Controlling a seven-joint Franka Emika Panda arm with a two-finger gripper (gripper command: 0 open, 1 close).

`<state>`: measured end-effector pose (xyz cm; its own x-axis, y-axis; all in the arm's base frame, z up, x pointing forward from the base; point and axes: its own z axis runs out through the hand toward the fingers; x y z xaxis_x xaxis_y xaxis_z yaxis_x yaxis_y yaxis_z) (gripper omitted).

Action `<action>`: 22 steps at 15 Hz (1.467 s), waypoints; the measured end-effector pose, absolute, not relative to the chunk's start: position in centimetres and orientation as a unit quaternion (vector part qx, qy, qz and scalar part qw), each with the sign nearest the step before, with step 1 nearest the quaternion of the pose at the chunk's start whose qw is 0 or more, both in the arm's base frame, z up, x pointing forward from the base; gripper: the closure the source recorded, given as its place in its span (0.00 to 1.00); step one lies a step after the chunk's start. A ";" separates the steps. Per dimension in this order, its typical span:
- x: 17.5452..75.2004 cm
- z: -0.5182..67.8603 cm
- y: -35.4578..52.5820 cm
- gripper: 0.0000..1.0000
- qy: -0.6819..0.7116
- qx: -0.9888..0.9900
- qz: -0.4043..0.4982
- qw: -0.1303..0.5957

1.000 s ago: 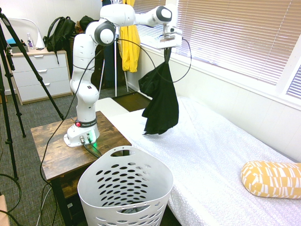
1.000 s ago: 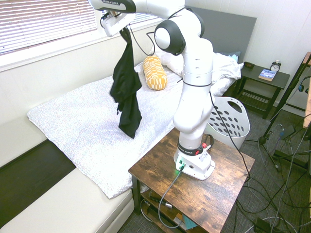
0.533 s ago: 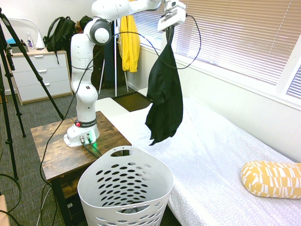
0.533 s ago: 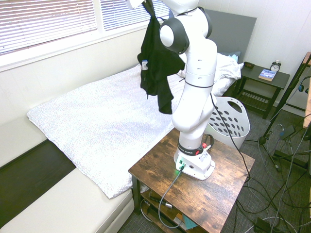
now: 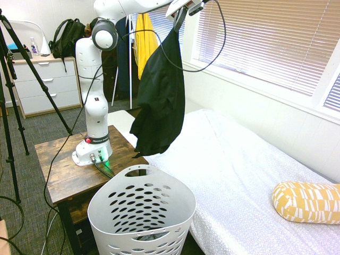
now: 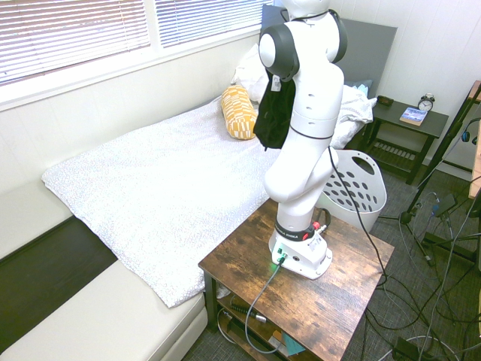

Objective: Put my clothes in the laundry bag

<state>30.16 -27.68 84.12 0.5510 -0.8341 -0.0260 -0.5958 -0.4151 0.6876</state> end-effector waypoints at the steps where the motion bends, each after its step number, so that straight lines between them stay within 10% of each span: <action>1: 28.9 84.0 -28.9 1.00 -0.441 0.813 -0.203 0.322; 7: 20.8 80.5 -36.0 1.00 -0.497 0.737 -0.321 0.327; 16: 17.0 54.1 -44.8 1.00 -0.501 0.701 -0.400 0.312; 17: 16.2 51.9 -44.8 0.00 -0.502 0.698 -0.404 0.312; 22: 14.9 39.5 -44.7 0.00 -0.550 0.706 -0.329 0.301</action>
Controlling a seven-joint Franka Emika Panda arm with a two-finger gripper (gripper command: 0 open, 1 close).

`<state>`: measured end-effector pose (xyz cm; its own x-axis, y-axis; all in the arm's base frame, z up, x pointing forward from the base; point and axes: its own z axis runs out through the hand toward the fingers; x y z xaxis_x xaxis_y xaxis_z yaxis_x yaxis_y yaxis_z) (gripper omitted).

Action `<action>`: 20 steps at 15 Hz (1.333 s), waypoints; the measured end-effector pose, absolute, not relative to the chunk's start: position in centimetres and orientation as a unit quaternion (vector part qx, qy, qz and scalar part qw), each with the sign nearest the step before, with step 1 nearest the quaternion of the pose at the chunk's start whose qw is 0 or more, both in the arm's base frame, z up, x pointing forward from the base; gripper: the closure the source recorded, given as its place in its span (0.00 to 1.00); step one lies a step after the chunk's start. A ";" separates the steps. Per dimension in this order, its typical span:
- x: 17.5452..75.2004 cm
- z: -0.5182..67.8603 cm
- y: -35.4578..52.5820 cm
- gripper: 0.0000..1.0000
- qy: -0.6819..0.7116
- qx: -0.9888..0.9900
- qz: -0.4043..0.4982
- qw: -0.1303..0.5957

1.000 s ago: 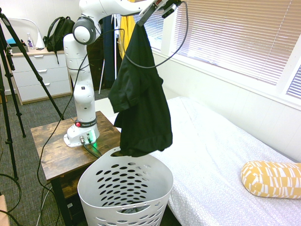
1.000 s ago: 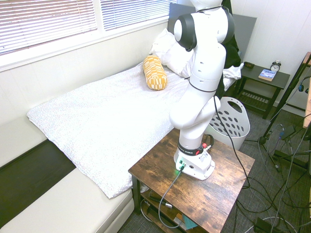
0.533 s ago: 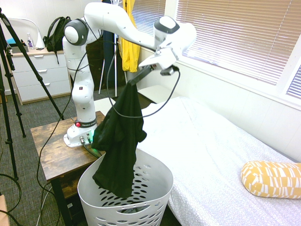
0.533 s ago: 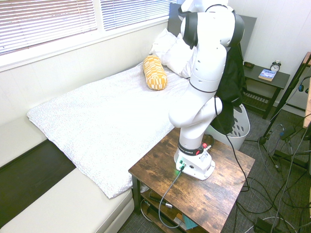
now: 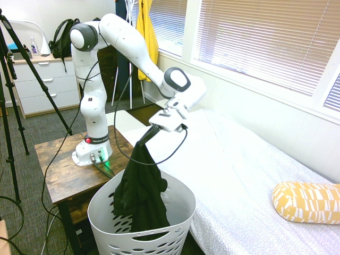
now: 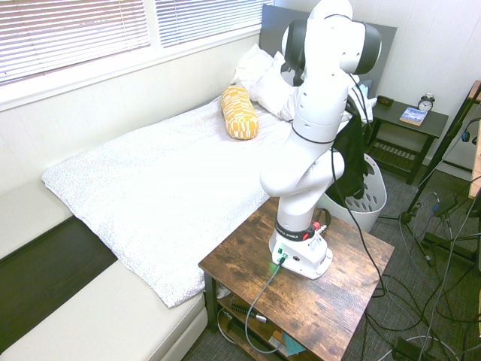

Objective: Put my clothes in the laundry bag

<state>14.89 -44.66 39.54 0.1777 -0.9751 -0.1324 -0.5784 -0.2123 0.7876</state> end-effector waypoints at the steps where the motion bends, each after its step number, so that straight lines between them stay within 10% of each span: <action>1: 14.3 36.7 -44.8 0.00 -0.563 0.702 -0.315 0.301; 8: 15.4 31.1 -44.7 0.00 -0.591 0.706 -0.274 0.278; 20: 43.3 33.6 -23.3 0.00 -0.544 0.834 0.034 0.084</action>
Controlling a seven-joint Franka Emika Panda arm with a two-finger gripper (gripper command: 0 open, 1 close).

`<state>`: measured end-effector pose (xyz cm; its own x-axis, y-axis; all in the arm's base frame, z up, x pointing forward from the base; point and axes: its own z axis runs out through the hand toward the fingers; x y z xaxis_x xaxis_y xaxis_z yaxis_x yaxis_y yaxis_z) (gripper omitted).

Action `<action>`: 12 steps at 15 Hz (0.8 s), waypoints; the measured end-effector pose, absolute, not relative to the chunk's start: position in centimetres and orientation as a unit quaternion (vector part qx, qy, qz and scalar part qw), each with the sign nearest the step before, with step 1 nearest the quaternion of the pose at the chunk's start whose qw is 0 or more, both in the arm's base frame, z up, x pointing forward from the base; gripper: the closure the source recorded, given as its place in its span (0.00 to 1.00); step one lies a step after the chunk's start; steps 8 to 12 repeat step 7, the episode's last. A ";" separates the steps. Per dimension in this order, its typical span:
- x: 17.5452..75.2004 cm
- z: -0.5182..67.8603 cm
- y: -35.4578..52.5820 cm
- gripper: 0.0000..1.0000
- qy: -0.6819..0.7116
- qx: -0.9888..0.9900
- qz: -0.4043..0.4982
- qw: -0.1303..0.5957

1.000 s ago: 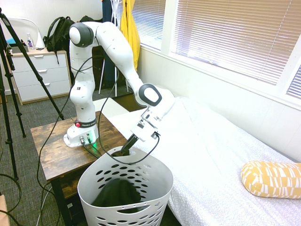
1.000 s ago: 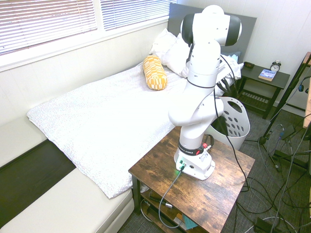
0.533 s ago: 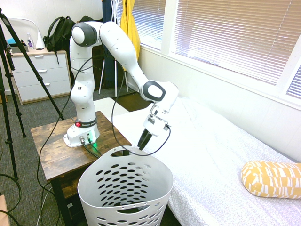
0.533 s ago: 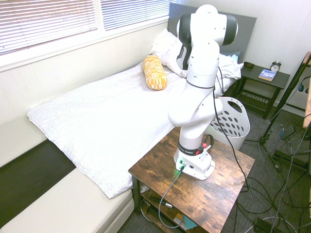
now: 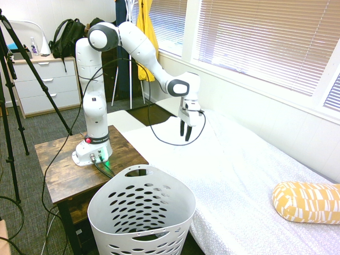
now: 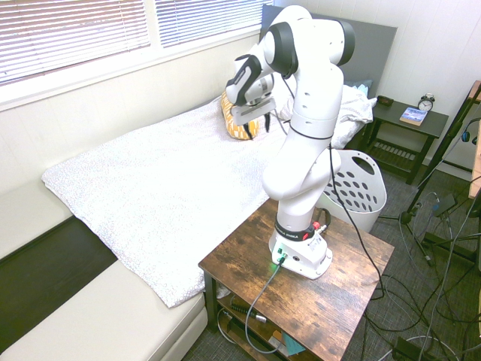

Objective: Put my clothes in the laundry bag

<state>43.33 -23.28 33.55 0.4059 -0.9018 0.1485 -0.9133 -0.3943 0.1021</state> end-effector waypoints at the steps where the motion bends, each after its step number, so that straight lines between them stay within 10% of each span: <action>1: 45.2 33.4 -19.6 0.00 -0.531 0.843 0.056 0.059; 12: 49.9 32.9 -2.4 0.00 -0.453 0.887 0.084 -0.037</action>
